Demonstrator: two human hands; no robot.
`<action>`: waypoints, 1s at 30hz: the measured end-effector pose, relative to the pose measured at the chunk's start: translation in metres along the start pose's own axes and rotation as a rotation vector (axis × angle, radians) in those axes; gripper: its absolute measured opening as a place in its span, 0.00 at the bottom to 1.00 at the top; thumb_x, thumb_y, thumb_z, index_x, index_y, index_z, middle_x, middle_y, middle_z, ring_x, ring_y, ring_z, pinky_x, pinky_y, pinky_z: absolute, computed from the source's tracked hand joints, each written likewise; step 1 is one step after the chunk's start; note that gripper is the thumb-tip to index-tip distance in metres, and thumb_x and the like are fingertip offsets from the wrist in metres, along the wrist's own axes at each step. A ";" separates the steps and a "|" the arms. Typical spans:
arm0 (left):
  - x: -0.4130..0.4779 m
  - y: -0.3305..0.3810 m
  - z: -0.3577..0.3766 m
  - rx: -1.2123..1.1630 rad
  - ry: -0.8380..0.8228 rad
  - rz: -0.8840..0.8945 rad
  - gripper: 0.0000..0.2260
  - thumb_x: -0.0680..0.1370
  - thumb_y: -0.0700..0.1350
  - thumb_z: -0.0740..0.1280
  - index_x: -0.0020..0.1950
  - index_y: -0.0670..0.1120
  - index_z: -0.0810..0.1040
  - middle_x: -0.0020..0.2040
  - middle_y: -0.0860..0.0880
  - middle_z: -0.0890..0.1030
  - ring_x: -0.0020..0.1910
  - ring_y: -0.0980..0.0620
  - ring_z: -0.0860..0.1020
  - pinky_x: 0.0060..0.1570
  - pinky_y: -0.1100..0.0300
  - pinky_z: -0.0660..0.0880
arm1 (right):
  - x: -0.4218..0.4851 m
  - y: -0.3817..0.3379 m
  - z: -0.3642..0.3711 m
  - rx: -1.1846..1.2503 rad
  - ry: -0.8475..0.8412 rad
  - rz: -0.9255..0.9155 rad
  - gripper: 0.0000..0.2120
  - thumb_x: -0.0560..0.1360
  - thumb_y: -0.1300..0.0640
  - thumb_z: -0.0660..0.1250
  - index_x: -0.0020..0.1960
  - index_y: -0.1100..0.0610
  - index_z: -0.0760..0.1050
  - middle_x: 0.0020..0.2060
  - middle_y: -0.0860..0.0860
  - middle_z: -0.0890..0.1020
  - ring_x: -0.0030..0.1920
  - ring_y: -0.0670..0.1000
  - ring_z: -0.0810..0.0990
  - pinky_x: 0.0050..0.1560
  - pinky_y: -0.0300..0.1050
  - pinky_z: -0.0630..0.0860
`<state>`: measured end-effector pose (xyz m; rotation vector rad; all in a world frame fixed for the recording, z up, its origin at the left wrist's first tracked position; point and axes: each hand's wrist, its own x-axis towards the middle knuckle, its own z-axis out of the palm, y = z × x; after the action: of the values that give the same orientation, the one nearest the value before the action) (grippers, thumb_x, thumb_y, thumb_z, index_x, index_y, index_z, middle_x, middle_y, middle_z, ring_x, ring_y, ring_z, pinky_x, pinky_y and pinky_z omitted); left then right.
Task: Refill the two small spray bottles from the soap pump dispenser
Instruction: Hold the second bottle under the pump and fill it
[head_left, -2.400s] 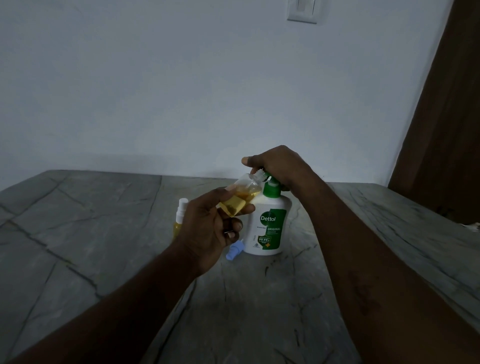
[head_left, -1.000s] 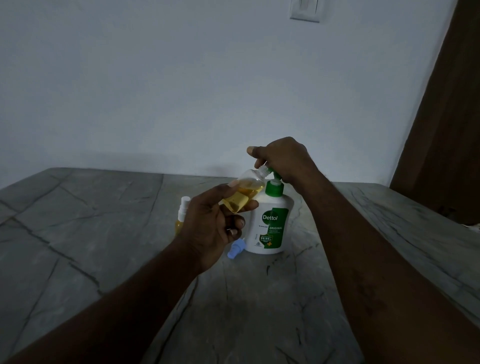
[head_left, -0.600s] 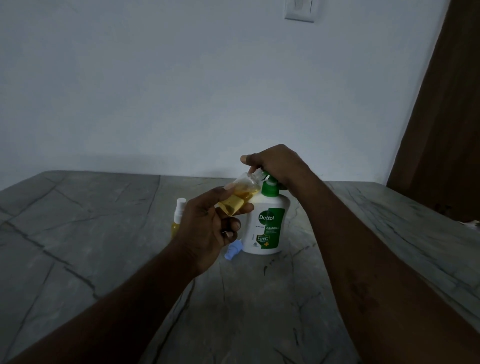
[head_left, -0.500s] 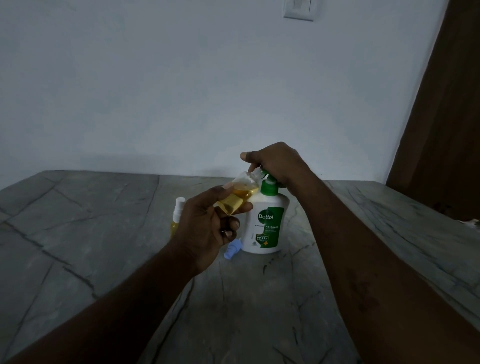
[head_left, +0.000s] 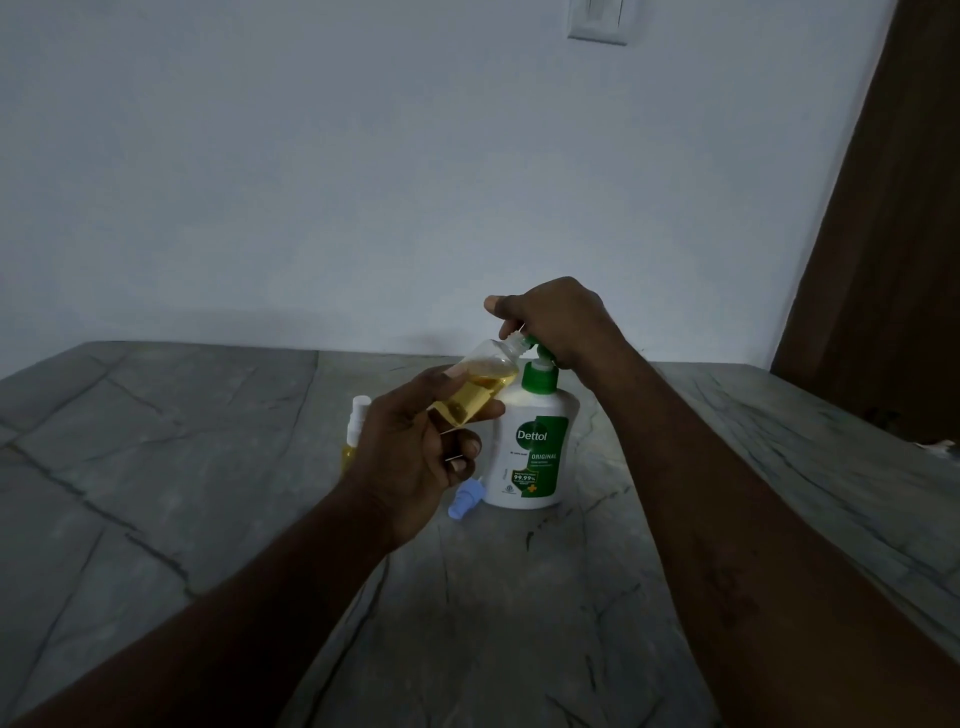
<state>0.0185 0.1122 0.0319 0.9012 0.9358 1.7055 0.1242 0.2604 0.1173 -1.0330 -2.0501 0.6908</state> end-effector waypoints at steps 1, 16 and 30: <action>0.000 0.000 0.000 -0.004 0.000 0.000 0.25 0.71 0.53 0.66 0.65 0.42 0.78 0.46 0.42 0.84 0.31 0.52 0.72 0.29 0.61 0.68 | 0.000 0.000 0.001 0.002 -0.010 0.007 0.19 0.76 0.41 0.71 0.42 0.56 0.86 0.34 0.46 0.83 0.33 0.44 0.79 0.34 0.40 0.70; 0.001 -0.001 0.000 -0.010 0.005 -0.018 0.24 0.72 0.53 0.65 0.63 0.42 0.79 0.45 0.42 0.84 0.31 0.53 0.71 0.29 0.62 0.66 | 0.001 0.001 0.001 -0.035 0.016 -0.032 0.19 0.76 0.40 0.70 0.36 0.53 0.84 0.33 0.45 0.83 0.34 0.44 0.79 0.35 0.41 0.70; 0.002 -0.003 -0.003 -0.007 0.016 -0.025 0.23 0.73 0.52 0.65 0.64 0.42 0.79 0.45 0.42 0.84 0.31 0.52 0.72 0.30 0.61 0.65 | 0.000 0.003 0.003 0.054 -0.082 0.088 0.20 0.73 0.40 0.74 0.45 0.58 0.86 0.35 0.49 0.84 0.32 0.47 0.80 0.35 0.41 0.72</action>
<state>0.0167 0.1147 0.0283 0.8691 0.9474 1.6964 0.1234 0.2615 0.1135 -1.0853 -2.0536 0.8421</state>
